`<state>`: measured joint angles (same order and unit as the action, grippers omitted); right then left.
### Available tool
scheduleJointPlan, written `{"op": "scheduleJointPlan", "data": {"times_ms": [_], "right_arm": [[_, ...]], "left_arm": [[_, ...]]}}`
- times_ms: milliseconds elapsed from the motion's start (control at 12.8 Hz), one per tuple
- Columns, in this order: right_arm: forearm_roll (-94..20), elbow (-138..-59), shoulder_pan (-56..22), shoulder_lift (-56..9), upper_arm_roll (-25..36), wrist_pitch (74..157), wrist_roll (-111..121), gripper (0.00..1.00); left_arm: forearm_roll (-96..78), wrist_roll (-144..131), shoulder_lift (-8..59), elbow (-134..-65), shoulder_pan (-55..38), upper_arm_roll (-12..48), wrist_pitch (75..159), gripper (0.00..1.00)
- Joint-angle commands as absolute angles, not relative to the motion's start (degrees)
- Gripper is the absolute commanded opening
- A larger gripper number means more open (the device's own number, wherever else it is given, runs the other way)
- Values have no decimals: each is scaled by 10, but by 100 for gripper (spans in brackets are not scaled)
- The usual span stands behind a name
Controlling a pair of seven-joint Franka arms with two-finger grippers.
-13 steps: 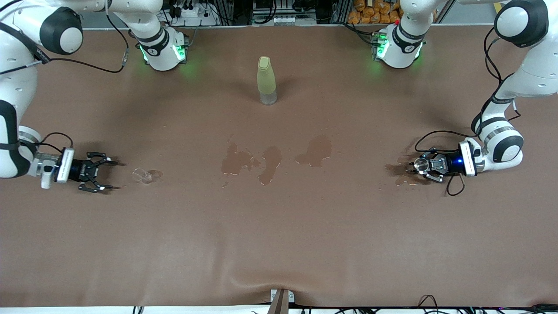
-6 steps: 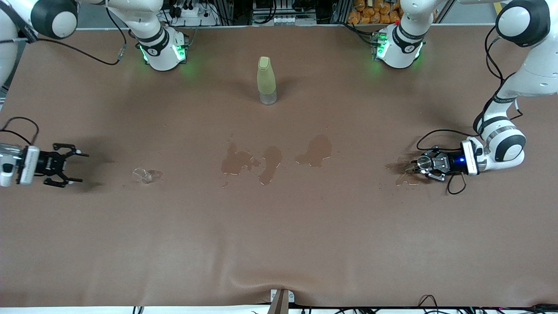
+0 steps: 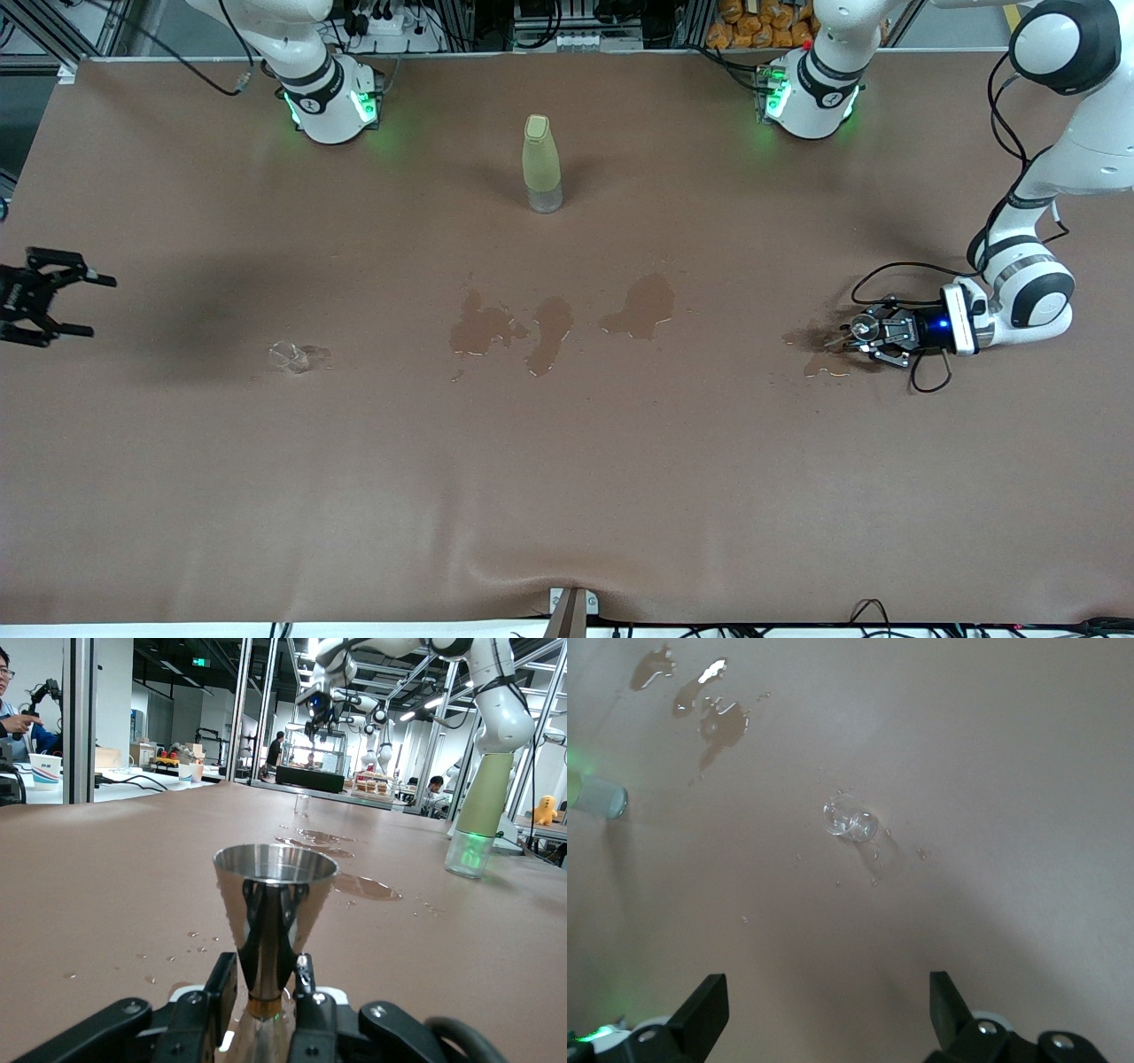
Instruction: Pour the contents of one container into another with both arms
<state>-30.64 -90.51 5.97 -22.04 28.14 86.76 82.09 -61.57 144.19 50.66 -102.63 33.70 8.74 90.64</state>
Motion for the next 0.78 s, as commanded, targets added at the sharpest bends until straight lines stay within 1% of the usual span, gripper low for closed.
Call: {"op": "scheduleJointPlan", "data": {"times_ms": [0, 314, 471, 627, 706], "right_arm": [[-230, -923, 19, -144, 290, 869, 686, 100], [-144, -919, -31, -66, 283, 846, 479, 100], [-95, -915, -50, -33, 254, 844, 382, 100], [-76, -915, -52, -19, 229, 841, 317, 100], [-75, -912, -51, -18, 219, 824, 291, 100]], "left_arm": [[-599, 1441, 509, -1013, 342, 83, 893, 34], [-587, 1440, 509, -1007, 350, 82, 892, 34], [-583, 1437, 509, -1004, 359, 83, 892, 37], [-582, 1437, 509, -1002, 363, 82, 892, 40], [-569, 1437, 509, -994, 366, 82, 892, 43]]}}
